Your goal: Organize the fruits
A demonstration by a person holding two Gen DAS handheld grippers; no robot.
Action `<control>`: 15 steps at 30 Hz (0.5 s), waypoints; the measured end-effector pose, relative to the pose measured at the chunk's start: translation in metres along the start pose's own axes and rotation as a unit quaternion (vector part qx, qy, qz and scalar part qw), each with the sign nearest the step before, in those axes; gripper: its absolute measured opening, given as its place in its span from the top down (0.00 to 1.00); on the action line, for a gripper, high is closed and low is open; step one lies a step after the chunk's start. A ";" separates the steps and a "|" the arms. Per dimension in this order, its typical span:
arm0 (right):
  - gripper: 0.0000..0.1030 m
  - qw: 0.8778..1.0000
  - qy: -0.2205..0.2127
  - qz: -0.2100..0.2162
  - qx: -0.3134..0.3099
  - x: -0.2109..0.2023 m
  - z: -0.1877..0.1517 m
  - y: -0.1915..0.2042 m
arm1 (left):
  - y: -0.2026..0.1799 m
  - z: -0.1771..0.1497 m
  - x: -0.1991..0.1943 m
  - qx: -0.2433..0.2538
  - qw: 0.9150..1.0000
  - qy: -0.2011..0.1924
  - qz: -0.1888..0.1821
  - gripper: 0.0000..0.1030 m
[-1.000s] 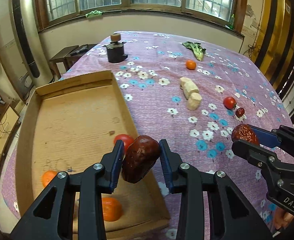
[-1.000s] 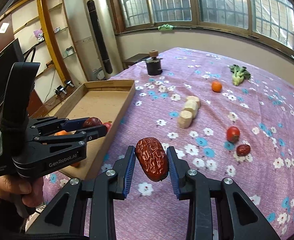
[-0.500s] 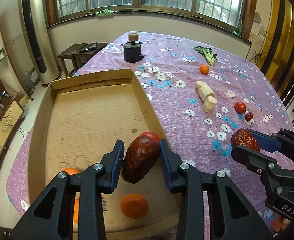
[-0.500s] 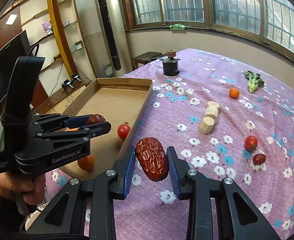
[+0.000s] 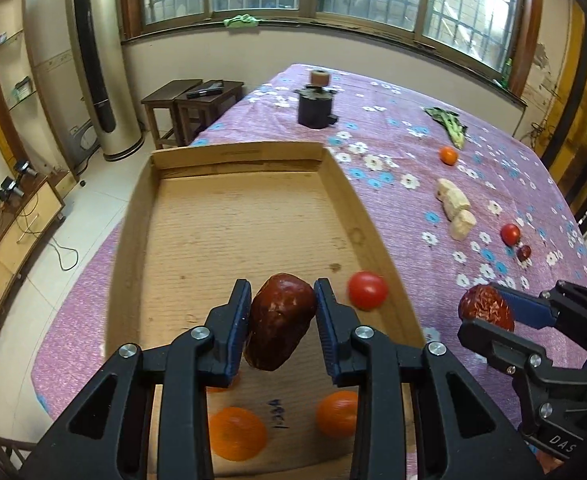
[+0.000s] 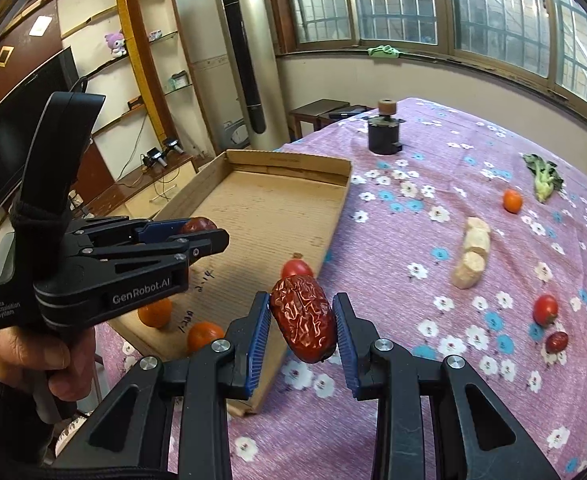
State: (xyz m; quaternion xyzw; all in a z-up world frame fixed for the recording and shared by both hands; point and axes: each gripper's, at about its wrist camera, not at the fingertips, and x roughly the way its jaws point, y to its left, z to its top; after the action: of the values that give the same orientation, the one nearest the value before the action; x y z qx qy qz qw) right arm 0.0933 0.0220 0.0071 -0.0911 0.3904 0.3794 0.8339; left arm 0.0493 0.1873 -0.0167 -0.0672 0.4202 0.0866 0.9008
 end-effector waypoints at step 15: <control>0.69 0.997 0.047 0.051 -0.015 0.066 0.011 0.031 | 0.059 0.015 0.026 -0.041 0.999 0.021 0.027 0.71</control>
State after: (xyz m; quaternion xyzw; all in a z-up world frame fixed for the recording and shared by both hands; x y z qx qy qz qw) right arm 0.1043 0.0855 -0.0282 -0.1013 0.4280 0.4221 0.7927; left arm 0.0646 0.2505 -0.0294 -0.0947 0.4372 0.1267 0.8853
